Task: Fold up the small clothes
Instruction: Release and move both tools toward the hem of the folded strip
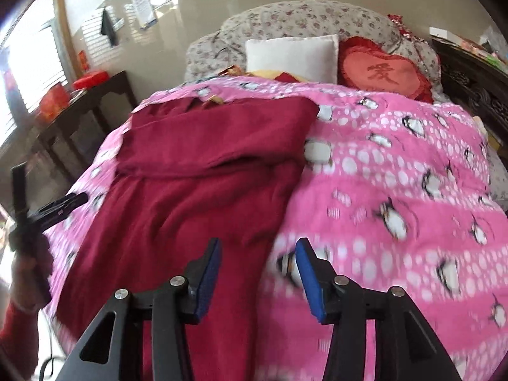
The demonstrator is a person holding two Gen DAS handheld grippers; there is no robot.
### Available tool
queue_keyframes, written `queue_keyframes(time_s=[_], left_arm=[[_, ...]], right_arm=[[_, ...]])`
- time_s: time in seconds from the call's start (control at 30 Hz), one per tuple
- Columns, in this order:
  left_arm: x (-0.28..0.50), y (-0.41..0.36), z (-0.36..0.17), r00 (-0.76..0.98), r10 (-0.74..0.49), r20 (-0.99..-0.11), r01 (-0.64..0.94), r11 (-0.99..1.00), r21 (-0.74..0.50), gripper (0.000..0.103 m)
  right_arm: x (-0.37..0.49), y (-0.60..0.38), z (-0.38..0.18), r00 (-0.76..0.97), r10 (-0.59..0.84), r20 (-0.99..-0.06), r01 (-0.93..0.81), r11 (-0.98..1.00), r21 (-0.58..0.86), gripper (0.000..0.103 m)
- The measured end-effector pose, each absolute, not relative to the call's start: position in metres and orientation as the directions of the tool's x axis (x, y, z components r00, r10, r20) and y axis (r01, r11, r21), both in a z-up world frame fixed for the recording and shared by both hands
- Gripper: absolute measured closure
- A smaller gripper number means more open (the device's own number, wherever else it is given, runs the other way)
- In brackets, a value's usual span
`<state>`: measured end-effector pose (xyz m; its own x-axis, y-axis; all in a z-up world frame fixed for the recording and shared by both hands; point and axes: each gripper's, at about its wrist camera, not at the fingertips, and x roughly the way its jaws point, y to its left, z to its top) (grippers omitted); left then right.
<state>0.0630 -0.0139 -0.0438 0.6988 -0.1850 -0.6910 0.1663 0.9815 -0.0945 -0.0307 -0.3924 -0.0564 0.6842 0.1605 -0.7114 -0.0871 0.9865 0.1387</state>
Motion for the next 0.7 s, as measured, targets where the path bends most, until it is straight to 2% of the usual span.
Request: queue_keyframes(time_s=[0.17,0.53,0.7], left_arm=[[0.031,-0.012,-0.046,0.669,-0.21,-0.713,0.185,0.976,-0.114,0.039],[-0.027,-0.001,-0.061,0.603,-0.213,-0.769,0.181,0.975,-0.128,0.039],[-0.049,0.012,-0.069,0.553,-0.275,-0.787,0.183,0.961,-0.207,0.039]], right_arm=[[-0.073,-0.398,-0.072,0.635,0.22,-0.74,-0.105,0.974,0.199,0.055],[-0.109,-0.393,-0.105,0.606,0.209,-0.768,-0.097,0.977,0.189,0.055],[-0.121,-0.391,-0.111,0.593,0.227,-0.772,-0.111,0.973,0.201,0.054]])
